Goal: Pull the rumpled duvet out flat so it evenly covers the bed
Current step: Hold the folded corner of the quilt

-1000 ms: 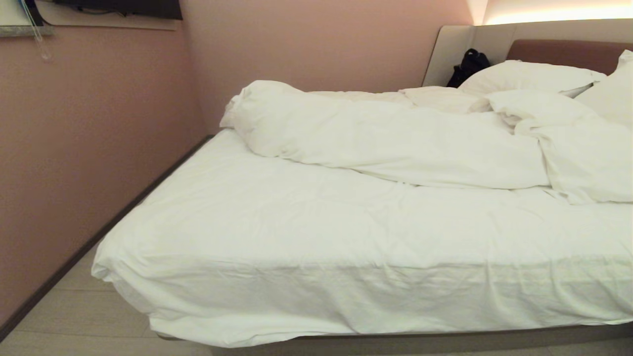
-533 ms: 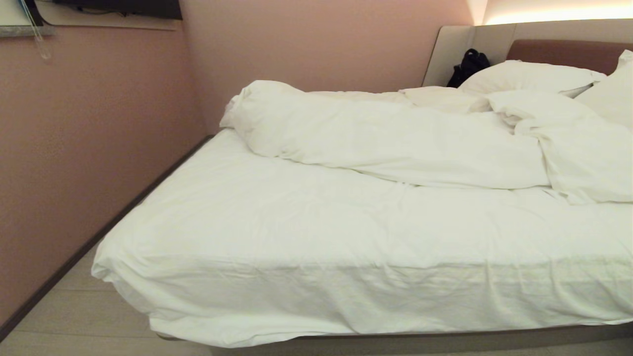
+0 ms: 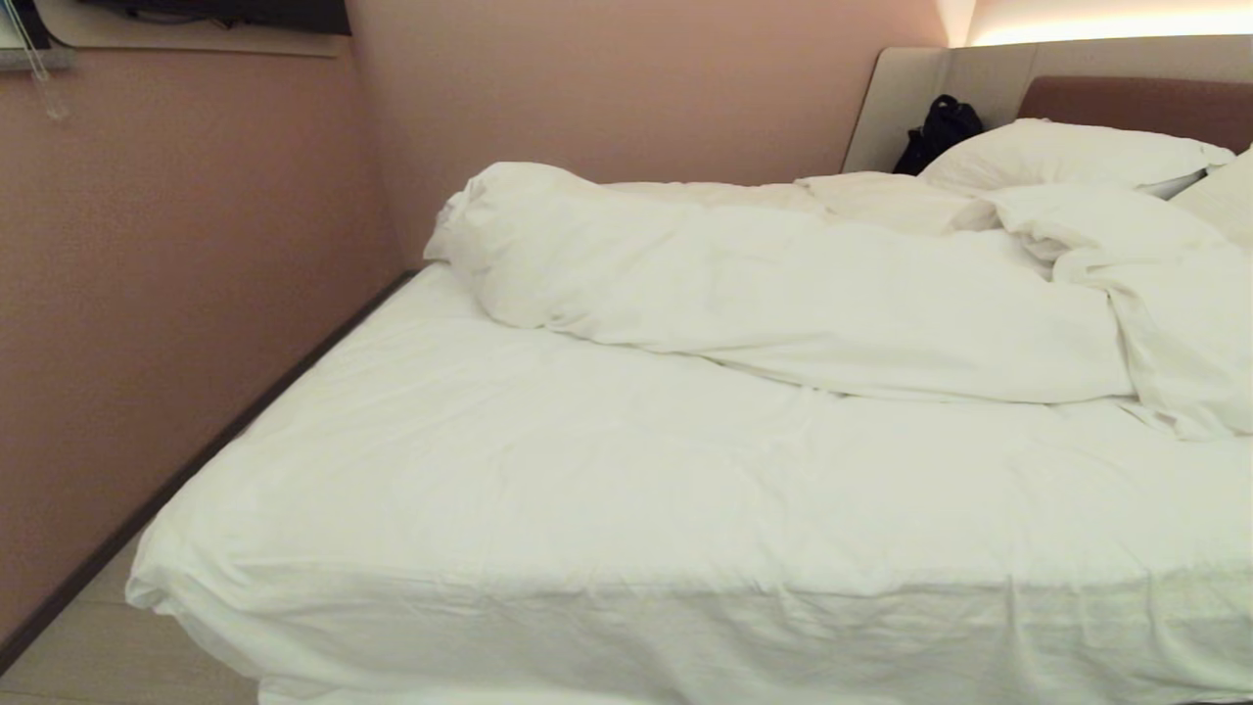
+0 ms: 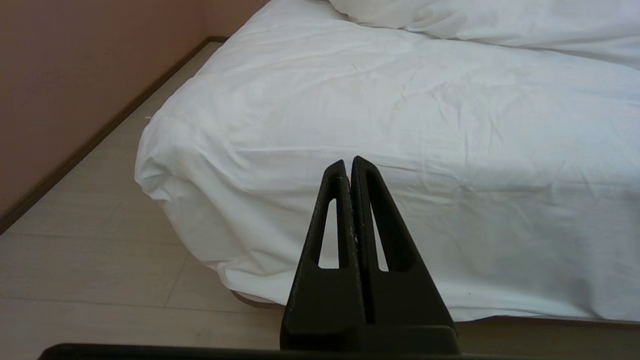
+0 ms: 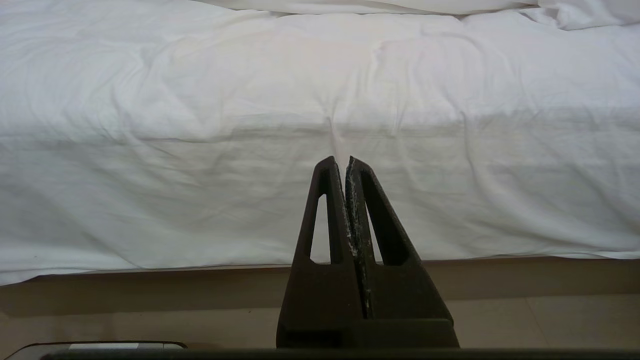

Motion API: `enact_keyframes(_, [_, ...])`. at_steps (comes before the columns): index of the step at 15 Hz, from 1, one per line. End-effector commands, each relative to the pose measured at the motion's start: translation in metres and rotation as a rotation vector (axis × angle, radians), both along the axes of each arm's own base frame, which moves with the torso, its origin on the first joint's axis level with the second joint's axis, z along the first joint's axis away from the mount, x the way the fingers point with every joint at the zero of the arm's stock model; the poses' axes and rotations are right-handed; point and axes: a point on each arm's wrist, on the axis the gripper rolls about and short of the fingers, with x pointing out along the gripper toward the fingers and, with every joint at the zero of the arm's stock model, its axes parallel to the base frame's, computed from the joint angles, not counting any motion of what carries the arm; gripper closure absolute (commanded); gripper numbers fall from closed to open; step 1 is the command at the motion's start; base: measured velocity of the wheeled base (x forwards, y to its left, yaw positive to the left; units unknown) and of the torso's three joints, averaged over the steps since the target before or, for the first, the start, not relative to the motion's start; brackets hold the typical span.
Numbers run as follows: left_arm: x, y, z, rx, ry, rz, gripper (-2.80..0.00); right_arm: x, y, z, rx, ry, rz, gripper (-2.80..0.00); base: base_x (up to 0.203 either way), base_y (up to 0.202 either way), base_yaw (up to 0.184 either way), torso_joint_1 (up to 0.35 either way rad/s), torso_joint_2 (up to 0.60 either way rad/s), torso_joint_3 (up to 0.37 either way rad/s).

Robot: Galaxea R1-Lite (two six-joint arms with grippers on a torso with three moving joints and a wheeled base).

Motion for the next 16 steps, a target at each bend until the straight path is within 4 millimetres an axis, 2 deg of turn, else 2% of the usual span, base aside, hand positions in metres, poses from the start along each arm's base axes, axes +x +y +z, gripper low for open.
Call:
enact_keyframes(1, [0.0000, 0.0000, 0.0001, -0.001, -0.001, 0.001, 0.00, 0.0001, 0.0000, 0.0001, 0.000, 0.000, 0.000, 0.00, 0.000, 0.000, 0.000, 0.000, 0.00, 0.000])
enact_keyframes(16, [0.0000, 0.0000, 0.0001, -0.001, -0.001, 0.001, 0.00, 0.0001, 0.0000, 0.0001, 0.000, 0.000, -0.002, 0.00, 0.000, 0.000, 0.000, 0.000, 0.00, 0.000])
